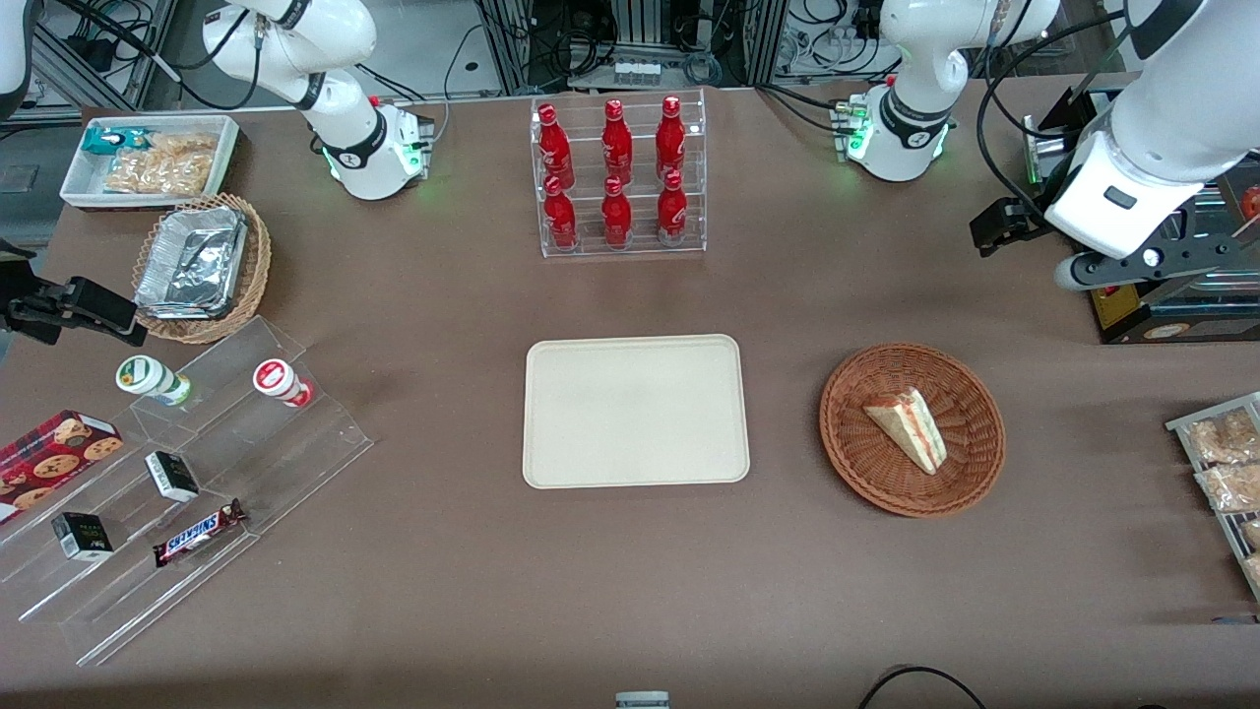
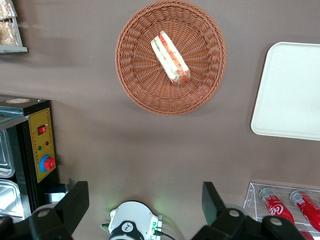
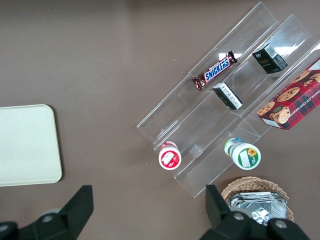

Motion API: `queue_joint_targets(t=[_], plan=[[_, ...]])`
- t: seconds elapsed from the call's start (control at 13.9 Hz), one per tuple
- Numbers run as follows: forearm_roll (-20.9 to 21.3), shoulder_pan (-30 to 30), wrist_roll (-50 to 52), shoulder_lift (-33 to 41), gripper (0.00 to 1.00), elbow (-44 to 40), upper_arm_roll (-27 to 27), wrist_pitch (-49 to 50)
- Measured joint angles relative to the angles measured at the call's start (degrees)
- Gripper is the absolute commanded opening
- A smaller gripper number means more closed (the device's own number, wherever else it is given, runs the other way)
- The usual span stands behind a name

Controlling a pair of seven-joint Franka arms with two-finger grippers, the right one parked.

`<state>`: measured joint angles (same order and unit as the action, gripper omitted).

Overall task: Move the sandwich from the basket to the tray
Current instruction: 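Move the left gripper over the sandwich in the wicker basket, then lower the left gripper and close it on the wrapped sandwich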

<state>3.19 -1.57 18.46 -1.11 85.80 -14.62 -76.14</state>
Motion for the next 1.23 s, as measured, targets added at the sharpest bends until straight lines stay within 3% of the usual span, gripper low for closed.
queue_joint_targets(t=[0.5, 0.79, 1.01, 1.23], plan=[[-0.02, -0.05, 0.00, -1.00, 1.00, 0.22, 0.04, 0.08], [0.08, -0.38, 3.00, -9.58, 1.00, 1.08, 0.49, -1.21], [0.15, -0.46, 10.15, -17.43, 1.00, 3.13, 0.82, -11.35], [0.16, -0.42, 18.78, -19.74, 1.00, 8.87, 0.81, -22.55]])
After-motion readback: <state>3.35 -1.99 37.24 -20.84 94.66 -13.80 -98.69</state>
